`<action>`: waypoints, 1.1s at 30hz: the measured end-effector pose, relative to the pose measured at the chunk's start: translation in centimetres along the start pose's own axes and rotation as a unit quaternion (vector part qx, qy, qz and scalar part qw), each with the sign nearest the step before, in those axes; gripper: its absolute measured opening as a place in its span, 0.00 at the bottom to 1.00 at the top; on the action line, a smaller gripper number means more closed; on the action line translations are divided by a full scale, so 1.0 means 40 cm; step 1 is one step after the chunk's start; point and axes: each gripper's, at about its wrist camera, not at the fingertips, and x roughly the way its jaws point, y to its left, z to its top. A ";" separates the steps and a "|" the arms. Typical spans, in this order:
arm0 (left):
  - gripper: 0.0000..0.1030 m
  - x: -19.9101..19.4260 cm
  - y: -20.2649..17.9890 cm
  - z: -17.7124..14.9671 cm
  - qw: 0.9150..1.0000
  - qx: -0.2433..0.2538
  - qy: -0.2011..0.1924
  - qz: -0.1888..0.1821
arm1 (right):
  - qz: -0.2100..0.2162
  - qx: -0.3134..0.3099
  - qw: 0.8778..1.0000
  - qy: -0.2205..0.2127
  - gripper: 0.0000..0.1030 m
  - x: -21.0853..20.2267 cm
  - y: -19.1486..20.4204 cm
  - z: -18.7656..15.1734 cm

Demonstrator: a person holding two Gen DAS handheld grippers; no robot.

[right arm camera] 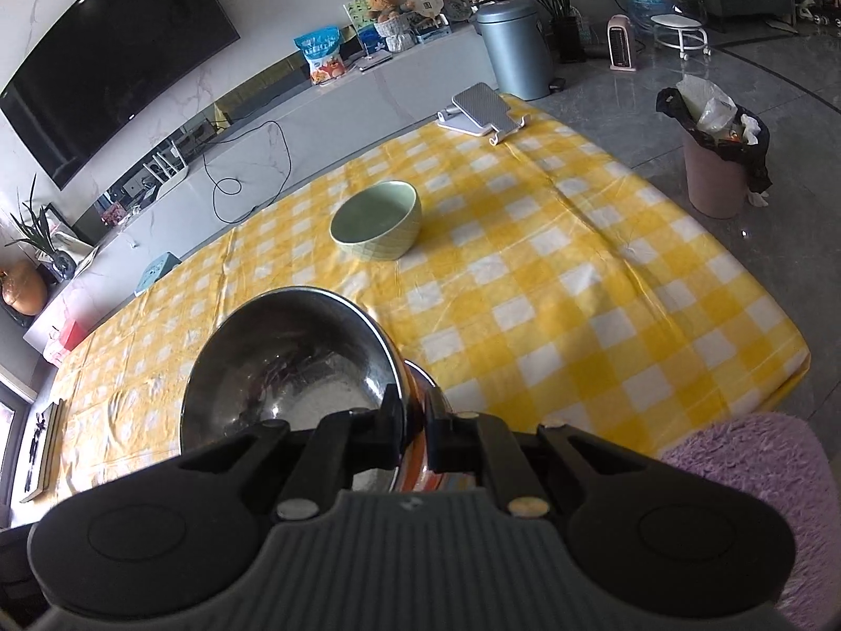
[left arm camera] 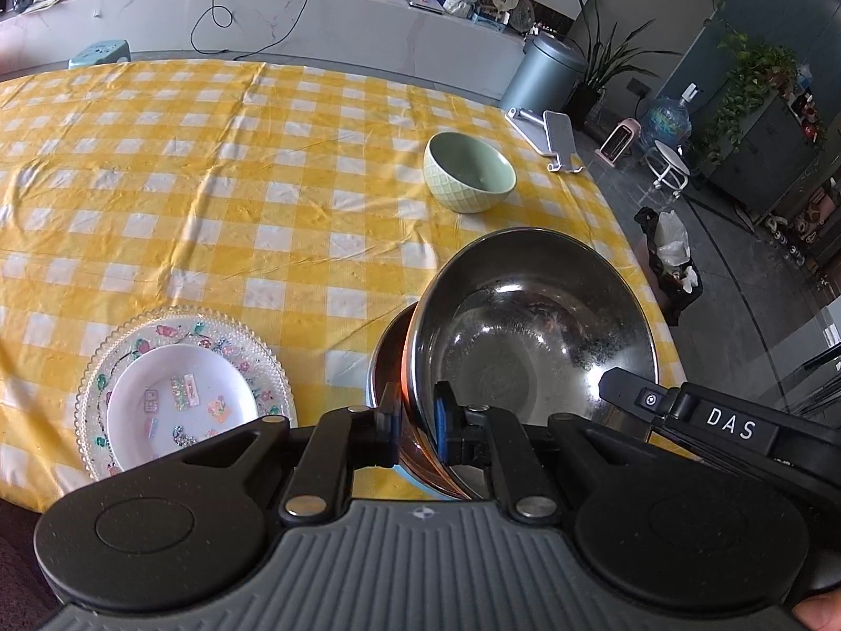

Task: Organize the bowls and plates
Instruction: 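Carry the orange bowl with both grippers and lower it into the blue bowl, then open both grippers to release the orange bowl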

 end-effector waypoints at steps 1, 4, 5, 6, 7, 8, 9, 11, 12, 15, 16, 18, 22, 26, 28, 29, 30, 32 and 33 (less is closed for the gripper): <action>0.13 0.004 0.000 0.001 1.000 0.000 0.003 0.002 | 0.000 0.001 1.000 0.004 0.06 0.007 -0.002 -0.001; 0.13 0.016 -0.002 0.002 1.000 0.000 0.012 0.008 | -0.003 0.003 1.000 0.011 0.05 0.022 -0.010 -0.001; 0.13 0.019 -0.002 0.003 1.000 0.000 0.014 0.010 | -0.004 0.004 1.000 0.014 0.05 0.028 -0.011 -0.001; 0.13 0.021 -0.005 0.004 1.000 0.001 0.016 0.013 | -0.005 0.005 1.000 0.017 0.05 0.032 -0.013 -0.002; 0.13 0.024 -0.006 0.005 1.000 0.001 0.017 0.015 | -0.007 0.006 1.000 0.019 0.05 0.035 -0.015 -0.002; 0.14 0.026 -0.006 0.006 1.000 0.001 0.018 0.017 | -0.008 0.008 1.000 0.021 0.04 0.039 -0.017 -0.001; 0.14 0.028 -0.008 0.009 1.000 0.002 0.019 0.020 | -0.008 0.010 1.000 0.023 0.04 0.043 -0.019 0.000; 0.14 0.032 -0.012 0.012 1.000 0.004 0.018 0.024 | -0.009 0.013 1.000 0.025 0.04 0.049 -0.022 0.002; 0.14 0.035 -0.017 0.015 0.999 0.007 0.019 0.027 | -0.010 0.014 0.999 0.027 0.04 0.052 -0.022 0.003; 0.14 0.045 -0.022 0.018 0.999 0.011 0.021 0.035 | -0.013 0.015 0.999 0.029 0.03 0.061 -0.022 0.003; 0.14 0.048 -0.021 0.018 0.999 0.011 0.022 0.037 | -0.013 0.016 0.999 0.030 0.03 0.063 -0.022 0.003; 0.14 0.053 -0.019 0.020 0.999 0.009 0.025 0.038 | -0.013 0.017 0.999 0.032 0.03 0.068 -0.024 0.002; 0.14 0.055 -0.015 0.022 0.999 0.004 0.024 0.039 | -0.013 0.019 0.999 0.038 0.03 0.078 -0.025 -0.002; 0.17 0.059 -0.013 0.026 0.999 0.007 0.022 0.041 | -0.011 0.019 0.999 0.035 0.04 0.080 -0.024 -0.003; 0.18 0.056 -0.009 0.026 0.999 0.004 0.019 0.036 | -0.011 0.020 0.999 0.032 0.04 0.077 -0.024 -0.001; 0.18 0.053 -0.006 0.027 0.999 0.003 0.016 0.033 | -0.011 0.019 0.999 0.032 0.04 0.075 -0.024 0.000; 0.19 0.048 -0.004 0.027 0.999 0.001 0.012 0.030 | -0.010 0.017 0.999 0.031 0.04 0.074 -0.023 0.001; 0.20 0.037 -0.002 0.030 1.000 0.000 0.005 0.026 | -0.010 0.017 0.999 0.030 0.05 0.072 -0.022 0.001; 0.20 0.030 -0.001 0.032 1.000 0.000 0.000 0.024 | -0.010 0.017 0.999 0.030 0.05 0.071 -0.022 0.001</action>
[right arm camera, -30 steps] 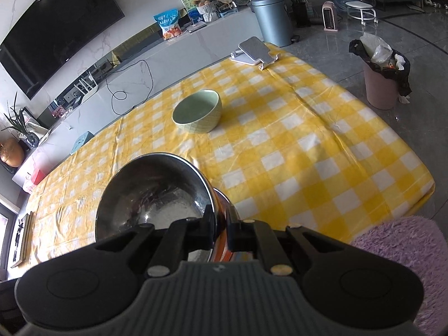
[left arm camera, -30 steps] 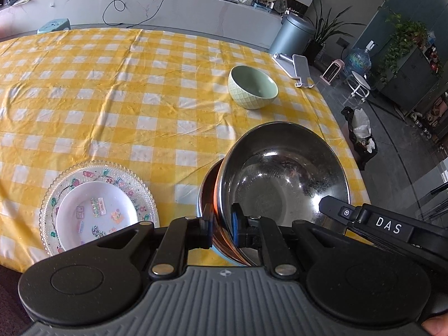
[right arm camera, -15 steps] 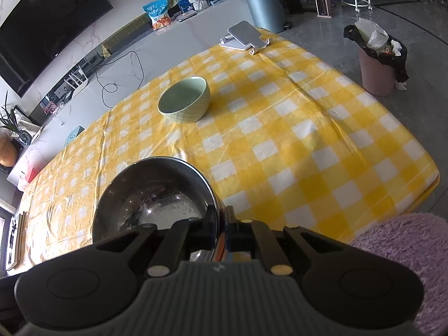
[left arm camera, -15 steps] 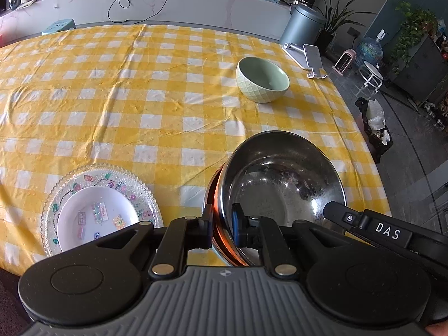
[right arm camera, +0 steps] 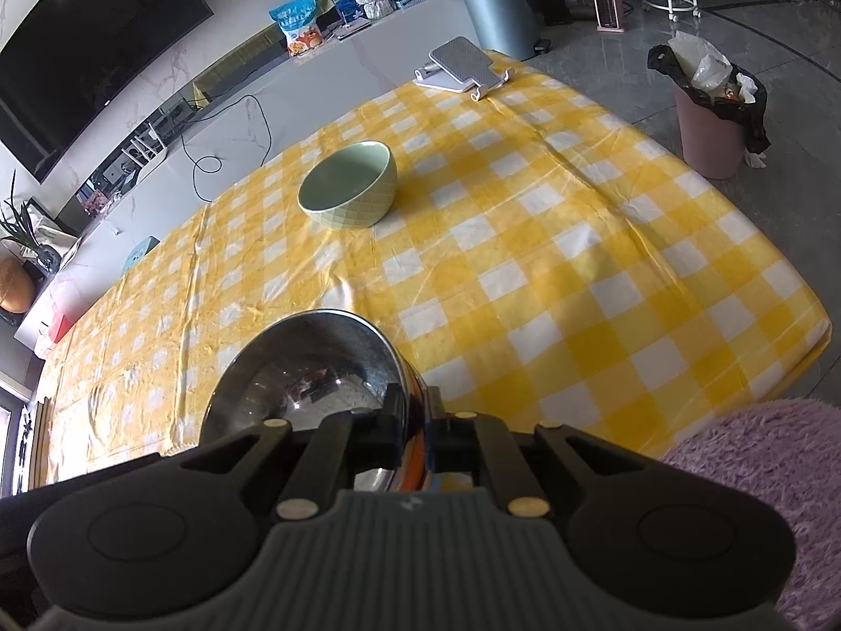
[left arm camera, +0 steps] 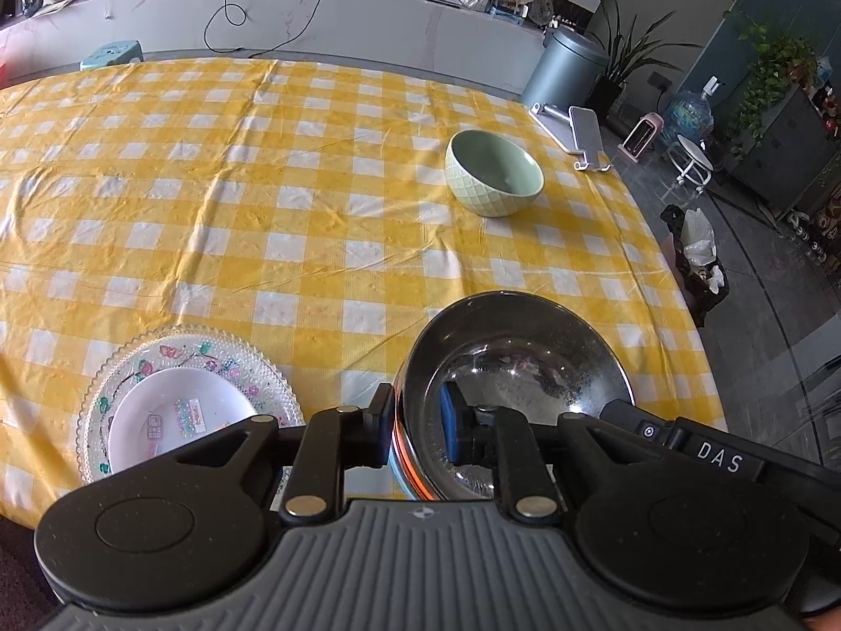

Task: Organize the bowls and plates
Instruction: 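Open both grippers to release the orange bowl, then move both grippers to the rim of the pale green bowl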

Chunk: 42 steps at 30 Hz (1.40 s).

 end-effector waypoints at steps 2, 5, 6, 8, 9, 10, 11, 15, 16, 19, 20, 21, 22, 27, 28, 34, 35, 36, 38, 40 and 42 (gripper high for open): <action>0.23 -0.011 0.002 0.006 1.000 -0.001 -0.006 0.000 | 0.001 0.004 1.000 -0.001 0.07 -0.004 -0.001 0.001; 0.29 -0.027 0.004 0.013 1.000 0.002 -0.012 0.000 | 0.001 0.004 1.000 -0.017 0.23 -0.026 -0.003 0.006; 0.33 -0.032 0.002 0.016 1.000 0.005 -0.014 -0.001 | 0.002 0.002 1.000 -0.023 0.29 -0.034 -0.002 0.011; 0.40 -0.042 -0.001 0.023 1.000 0.013 -0.021 -0.002 | 0.002 -0.004 0.999 -0.032 0.42 -0.051 0.001 0.021; 0.44 -0.049 -0.004 0.026 1.000 0.017 -0.025 -0.002 | 0.000 -0.009 0.999 -0.038 0.46 -0.061 0.004 0.027; 0.47 -0.054 -0.006 0.029 0.999 0.021 -0.028 -0.002 | -0.003 -0.014 0.999 -0.043 0.54 -0.069 0.006 0.033; 0.48 -0.060 -0.009 0.036 0.999 0.027 -0.031 -0.003 | -0.004 -0.019 0.998 -0.051 0.62 -0.077 0.010 0.039; 0.60 -0.073 -0.028 0.057 0.998 0.056 -0.040 -0.005 | -0.013 -0.044 0.995 -0.094 0.76 -0.109 0.028 0.056; 0.62 -0.074 -0.033 0.063 0.997 0.066 -0.041 -0.006 | -0.017 -0.046 0.993 -0.103 0.80 -0.114 0.032 0.060; 0.66 -0.071 -0.044 0.083 0.995 0.085 -0.041 -0.009 | -0.030 -0.055 0.992 -0.114 0.82 -0.117 0.045 0.078; 0.66 -0.069 -0.048 0.091 0.995 0.089 -0.042 -0.006 | -0.033 -0.058 0.992 -0.111 0.82 -0.114 0.047 0.085; 0.68 -0.067 -0.052 0.099 0.995 0.092 -0.044 -0.003 | -0.038 -0.061 0.992 -0.106 0.82 -0.108 0.049 0.093; 0.70 -0.066 -0.054 0.107 0.994 0.095 -0.047 -0.002 | -0.042 -0.061 0.992 -0.102 0.86 -0.102 0.049 0.101; 0.75 -0.045 -0.063 0.143 0.992 0.116 -0.051 -0.014 | -0.052 -0.067 0.992 -0.092 0.86 -0.063 0.043 0.139; 0.75 -0.037 -0.065 0.151 0.992 0.119 -0.051 -0.011 | -0.061 -0.066 0.992 -0.090 0.86 -0.052 0.041 0.147; 0.81 0.027 -0.072 0.200 0.991 0.127 -0.028 -0.016 | -0.079 -0.038 0.994 -0.064 0.85 0.016 0.032 0.201; 0.81 0.042 -0.075 0.208 0.991 0.129 -0.017 -0.020 | -0.075 -0.034 0.995 -0.064 0.86 0.026 0.034 0.210; 0.81 0.055 -0.076 0.215 0.991 0.131 -0.010 -0.023 | -0.075 -0.034 0.995 -0.061 0.86 0.038 0.039 0.219; 0.81 0.079 -0.075 0.229 0.991 0.132 0.001 -0.025 | -0.080 -0.040 0.995 -0.049 0.86 0.067 0.049 0.239; 0.81 0.103 -0.074 0.246 0.991 0.133 0.005 -0.024 | -0.077 -0.047 0.995 -0.034 0.86 0.099 0.061 0.258; 0.81 0.125 -0.069 0.267 0.991 0.129 0.005 -0.023 | -0.070 -0.050 0.996 -0.016 0.86 0.131 0.072 0.279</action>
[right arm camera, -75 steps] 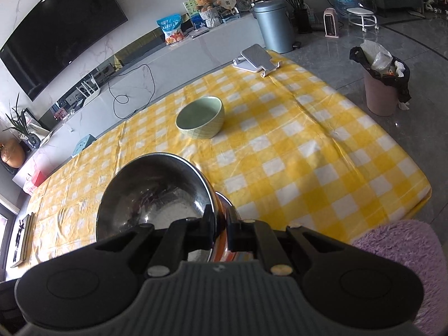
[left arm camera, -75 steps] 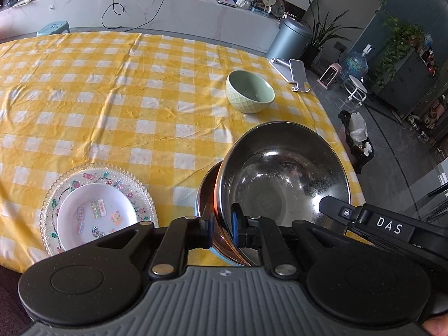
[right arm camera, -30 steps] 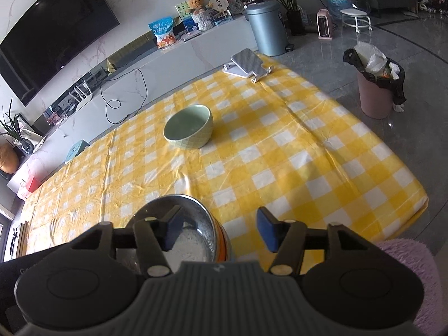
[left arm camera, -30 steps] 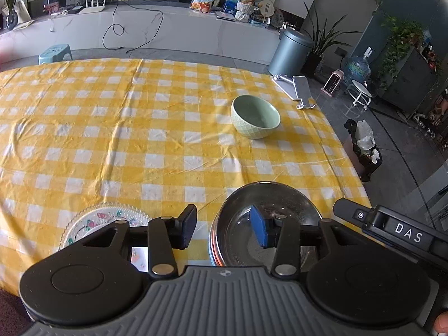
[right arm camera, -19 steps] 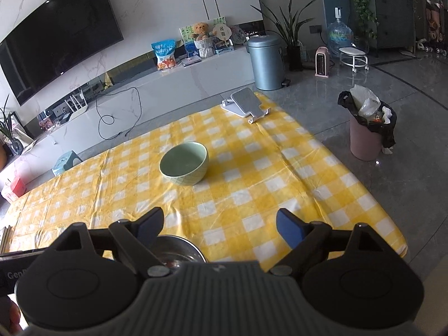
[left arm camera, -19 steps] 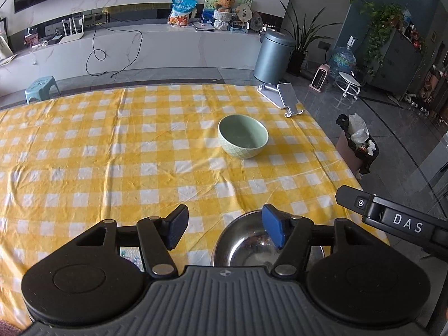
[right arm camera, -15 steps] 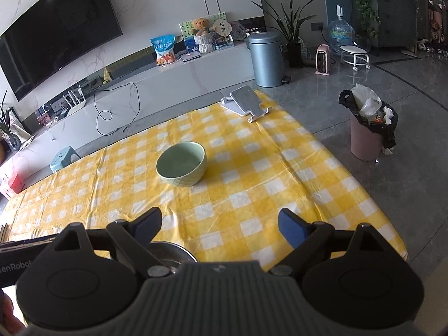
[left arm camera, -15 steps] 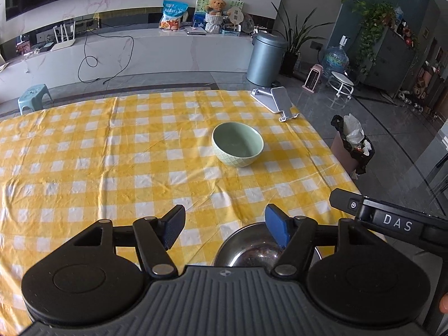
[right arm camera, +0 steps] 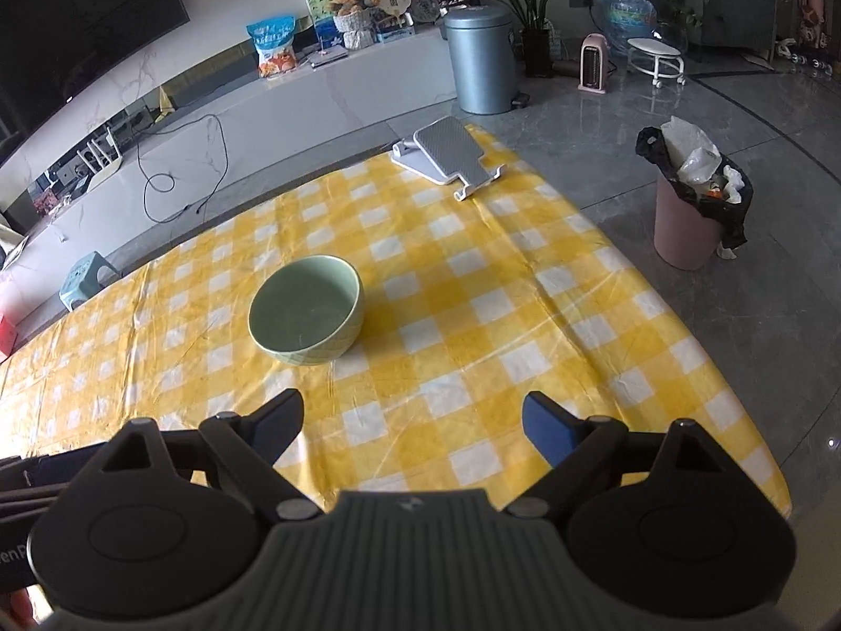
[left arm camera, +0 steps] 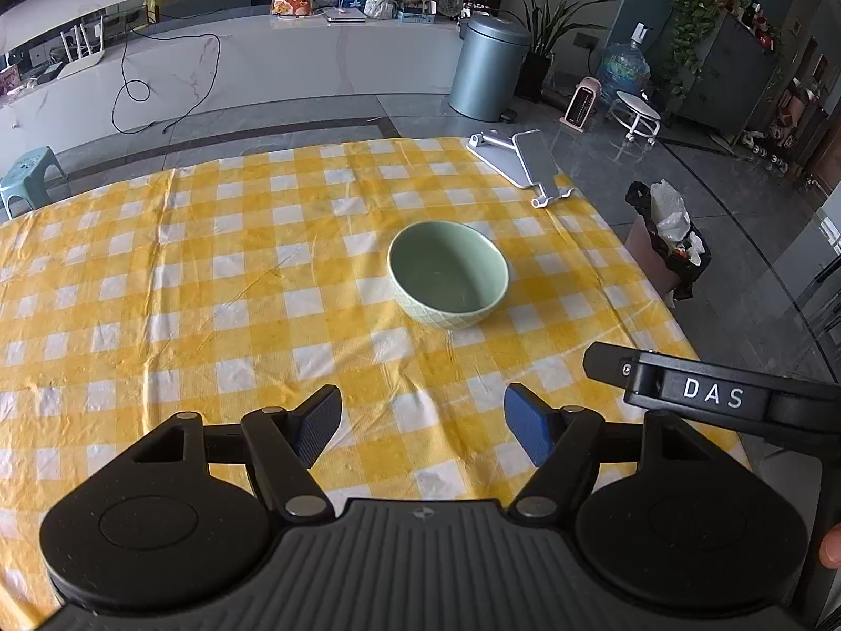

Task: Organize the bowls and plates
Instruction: 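Move both grippers to the rim of the pale green bowl, then close both grippers on the green bowl rim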

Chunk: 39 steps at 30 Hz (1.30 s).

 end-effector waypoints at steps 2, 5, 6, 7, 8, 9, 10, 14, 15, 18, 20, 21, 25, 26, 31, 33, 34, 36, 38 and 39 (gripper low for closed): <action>0.81 0.018 0.018 0.019 1.000 -0.012 -0.004 0.002 | 0.006 -0.002 1.000 0.012 0.86 0.029 0.013 0.021; 0.81 0.043 0.056 0.051 0.999 -0.050 -0.017 -0.001 | 0.013 -0.008 1.000 0.021 0.86 0.072 0.033 0.057; 0.81 0.051 0.069 0.061 0.998 -0.065 -0.022 -0.005 | 0.016 -0.009 1.000 0.024 0.85 0.085 0.039 0.070; 0.81 0.060 0.080 0.071 0.997 -0.076 -0.025 -0.009 | 0.020 -0.011 0.999 0.026 0.84 0.097 0.045 0.081; 0.81 0.069 0.090 0.083 0.996 -0.084 -0.025 -0.012 | 0.024 -0.012 0.999 0.029 0.82 0.110 0.051 0.093; 0.81 0.078 0.096 0.093 0.996 -0.087 -0.025 -0.014 | 0.028 -0.012 0.999 0.031 0.81 0.122 0.058 0.104; 0.81 0.089 0.104 0.103 0.996 -0.089 -0.024 -0.017 | 0.032 -0.011 0.999 0.034 0.78 0.135 0.064 0.116; 0.79 0.138 0.131 0.131 0.994 -0.108 -0.011 -0.028 | 0.044 -0.006 0.998 0.047 0.69 0.187 0.080 0.147; 0.76 0.150 0.136 0.135 0.993 -0.112 -0.007 -0.030 | 0.045 -0.007 0.998 0.049 0.67 0.200 0.083 0.152; 0.73 0.193 0.149 0.141 0.992 -0.121 0.005 -0.032 | 0.044 -0.008 0.997 0.061 0.63 0.241 0.091 0.161; 0.72 0.220 0.151 0.140 0.991 -0.127 0.012 -0.036 | 0.039 -0.007 0.997 0.067 0.56 0.263 0.089 0.162; 0.71 0.233 0.150 0.139 0.990 -0.130 0.016 -0.043 | 0.035 -0.005 0.997 0.069 0.55 0.274 0.085 0.161; 0.66 0.278 0.142 0.137 0.988 -0.139 0.031 -0.064 | 0.032 0.004 0.996 0.079 0.42 0.312 0.067 0.163; 0.66 0.289 0.137 0.137 0.988 -0.139 0.034 -0.064 | 0.033 0.007 0.996 0.083 0.38 0.321 0.063 0.163; 0.54 0.327 0.119 0.139 0.987 -0.139 0.049 -0.058 | 0.033 0.015 0.995 0.094 0.25 0.355 0.051 0.158; 0.49 0.336 0.115 0.138 0.988 -0.137 0.054 -0.055 | 0.037 0.018 0.994 0.097 0.22 0.365 0.046 0.156; 0.46 0.339 0.114 0.137 0.988 -0.137 0.055 -0.052 | 0.039 0.019 0.994 0.097 0.22 0.368 0.046 0.155; 0.37 0.346 0.113 0.135 0.988 -0.138 0.059 -0.048 | 0.042 0.017 0.994 0.096 0.22 0.372 0.045 0.153; 0.30 0.352 0.115 0.133 0.987 -0.137 0.064 -0.049 | 0.046 0.016 0.994 0.096 0.19 0.376 0.046 0.153; 0.27 0.353 0.114 0.133 0.987 -0.136 0.065 -0.049 | 0.049 0.017 0.994 0.097 0.17 0.377 0.046 0.153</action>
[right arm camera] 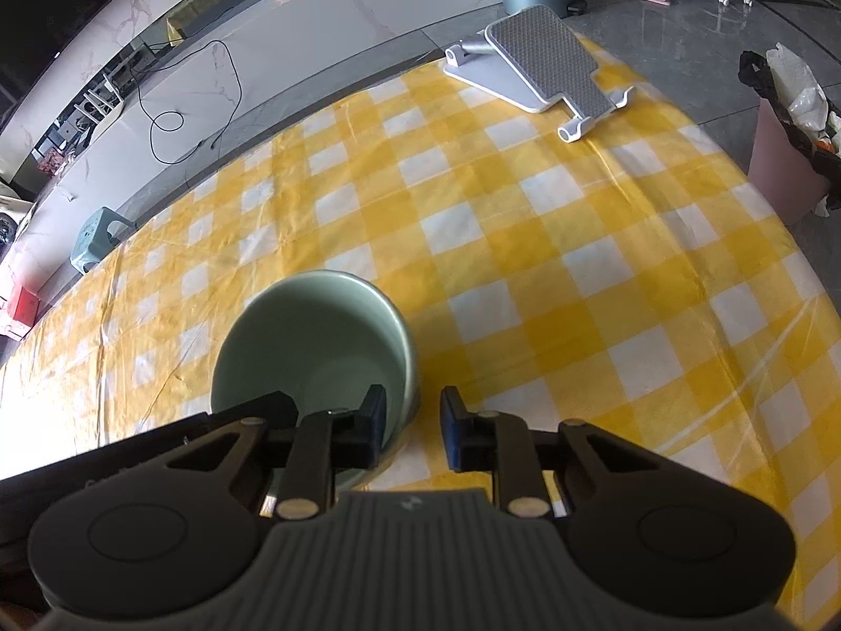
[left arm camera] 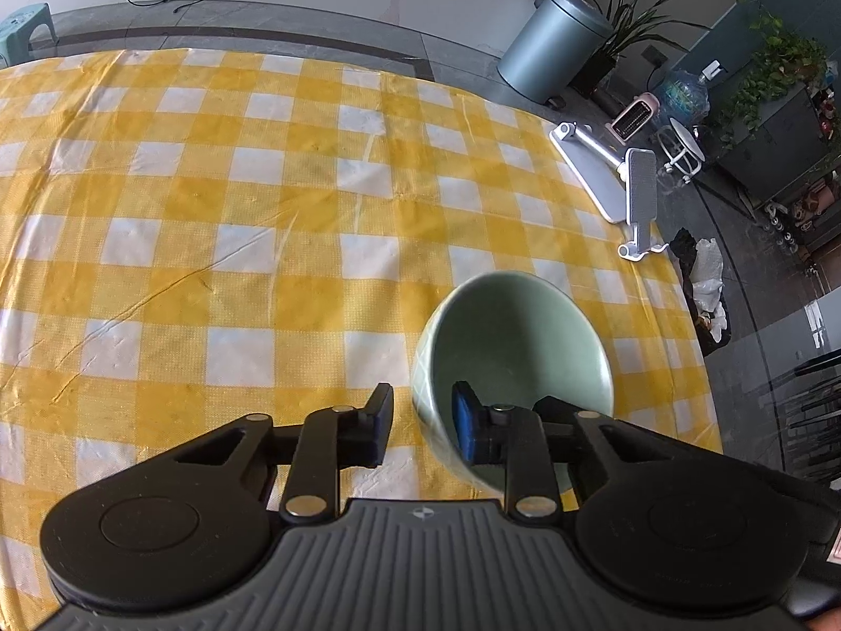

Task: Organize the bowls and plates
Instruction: 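Close both grippers on the green bowl rim, then carry the green bowl with both grippers over the orange bowl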

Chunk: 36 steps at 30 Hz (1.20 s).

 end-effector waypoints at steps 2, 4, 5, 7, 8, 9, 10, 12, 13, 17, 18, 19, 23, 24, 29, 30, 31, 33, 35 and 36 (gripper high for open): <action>0.19 0.002 -0.008 0.000 1.000 0.007 -0.001 -0.006 | 0.006 0.002 1.000 0.002 0.13 0.000 0.001 -0.001; 0.17 0.000 -0.020 -0.002 1.000 0.018 0.000 0.004 | 0.005 0.003 1.000 0.002 0.12 0.000 0.002 0.000; 0.17 -0.001 -0.024 -0.003 1.000 0.020 0.001 0.008 | 0.005 0.005 1.000 0.003 0.12 0.000 0.001 0.000; 0.16 -0.004 -0.028 -0.005 1.000 0.020 0.005 0.015 | 0.006 0.010 1.000 0.008 0.11 -0.003 0.000 0.001; 0.16 -0.006 -0.029 -0.008 1.000 0.020 0.007 0.018 | 0.007 0.013 1.000 0.010 0.11 -0.006 -0.001 -0.001; 0.16 -0.010 -0.029 -0.012 1.000 0.020 0.008 0.019 | 0.007 0.014 1.000 0.012 0.11 -0.010 -0.001 -0.004; 0.16 -0.017 -0.031 -0.017 1.000 0.023 0.009 0.019 | 0.007 0.013 1.000 0.013 0.12 -0.015 -0.001 -0.008; 0.16 -0.032 -0.036 -0.027 0.999 0.027 0.009 0.021 | 0.008 0.009 1.000 0.012 0.11 -0.031 0.002 -0.018; 0.16 -0.043 -0.039 -0.032 0.999 0.029 0.009 0.022 | 0.008 0.009 1.000 0.013 0.11 -0.038 0.002 -0.023; 0.16 -0.099 -0.055 -0.054 0.999 0.035 0.001 0.023 | 0.016 0.013 1.000 0.012 0.11 -0.085 0.004 -0.044; 0.16 -0.115 -0.059 -0.061 0.999 0.036 -0.001 0.023 | 0.018 0.014 1.000 0.011 0.11 -0.100 0.005 -0.050; 0.16 -0.134 -0.063 -0.068 0.999 0.036 -0.003 0.024 | 0.021 0.014 1.000 0.011 0.11 -0.119 0.008 -0.058; 0.16 -0.214 -0.081 -0.104 0.999 0.037 -0.012 0.025 | 0.032 0.014 0.999 0.005 0.10 -0.197 0.017 -0.091; 0.16 -0.233 -0.086 -0.114 0.999 0.037 -0.014 0.025 | 0.034 0.013 0.999 0.001 0.10 -0.220 0.020 -0.102; 0.16 -0.334 -0.105 -0.188 0.999 0.035 -0.035 0.021 | 0.045 0.010 0.999 -0.020 0.10 -0.340 0.030 -0.169; 0.16 -0.355 -0.109 -0.205 0.999 0.032 -0.040 0.019 | 0.046 0.009 0.999 -0.023 0.10 -0.361 0.031 -0.185; 0.16 -0.372 -0.111 -0.222 0.998 0.031 -0.044 0.018 | 0.047 0.008 0.998 -0.028 0.10 -0.381 0.032 -0.202; 0.16 -0.407 -0.114 -0.256 0.998 0.028 -0.056 0.014 | 0.050 0.003 0.998 -0.040 0.10 -0.421 0.035 -0.241; 0.16 -0.442 -0.111 -0.292 0.997 0.023 -0.067 0.010 | 0.054 0.002 0.997 -0.050 0.09 -0.455 0.036 -0.280; 0.16 -0.456 -0.109 -0.308 0.997 0.020 -0.071 0.008 | 0.056 0.002 0.997 -0.053 0.09 -0.470 0.035 -0.299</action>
